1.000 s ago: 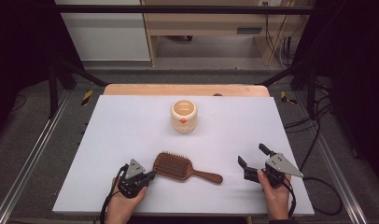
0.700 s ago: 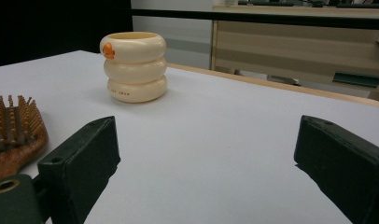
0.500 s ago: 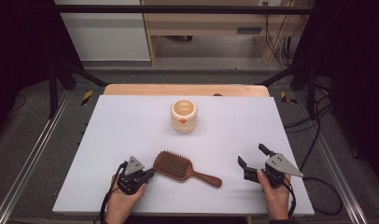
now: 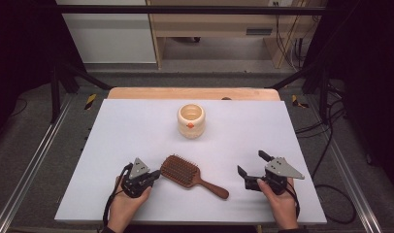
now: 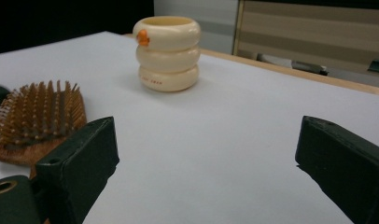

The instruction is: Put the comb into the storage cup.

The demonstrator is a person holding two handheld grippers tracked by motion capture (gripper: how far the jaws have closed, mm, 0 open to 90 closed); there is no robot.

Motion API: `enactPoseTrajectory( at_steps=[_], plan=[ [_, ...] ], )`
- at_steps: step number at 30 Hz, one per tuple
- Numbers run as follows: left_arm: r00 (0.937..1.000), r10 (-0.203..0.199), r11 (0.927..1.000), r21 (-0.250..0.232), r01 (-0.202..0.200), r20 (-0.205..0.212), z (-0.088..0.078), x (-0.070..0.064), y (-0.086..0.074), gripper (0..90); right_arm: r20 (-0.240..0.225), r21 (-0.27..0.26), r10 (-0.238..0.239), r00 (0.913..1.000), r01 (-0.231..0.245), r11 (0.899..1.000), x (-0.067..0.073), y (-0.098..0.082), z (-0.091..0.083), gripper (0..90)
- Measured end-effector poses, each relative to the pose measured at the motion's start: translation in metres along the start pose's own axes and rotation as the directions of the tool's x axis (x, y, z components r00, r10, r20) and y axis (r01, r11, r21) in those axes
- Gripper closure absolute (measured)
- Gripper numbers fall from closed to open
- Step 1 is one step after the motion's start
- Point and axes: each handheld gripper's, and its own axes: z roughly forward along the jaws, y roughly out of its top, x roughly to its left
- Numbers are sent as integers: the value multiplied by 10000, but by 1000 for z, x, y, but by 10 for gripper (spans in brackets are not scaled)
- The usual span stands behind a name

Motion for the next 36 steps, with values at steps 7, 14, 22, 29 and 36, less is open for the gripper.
enactPoseTrajectory(
  at_steps=[7, 14, 22, 29, 36],
  plan=[
    [9999, 72, 9988, -474, -77, -99, -7, 3, -5, 882, -580, 641, -321, 9978, 358, 9973, 15, 17, 5, 54],
    [9926, -423, 9844, -1745, 219, -1140, -24, 18, -13, 774, -962, 1310, -663, 9932, 787, 9883, 29, 39, 13, 74],
    [9659, -1242, 9543, -2939, 536, -2273, -38, 29, -16, 383, -1678, 2223, -894, 9817, 1261, 9668, 41, 60, 20, 89],
    [9559, -1399, 9278, -3715, 354, -2581, -43, 33, -16, 112, -2268, 2965, -1020, 9686, 1685, 9401, 52, 71, 28, 102],
    [9512, -1756, 9125, -4045, 606, -2538, -48, 39, -19, 54, -2682, 3771, -986, 9583, 1986, 9046, 64, 74, 39, 114]
  ],
)
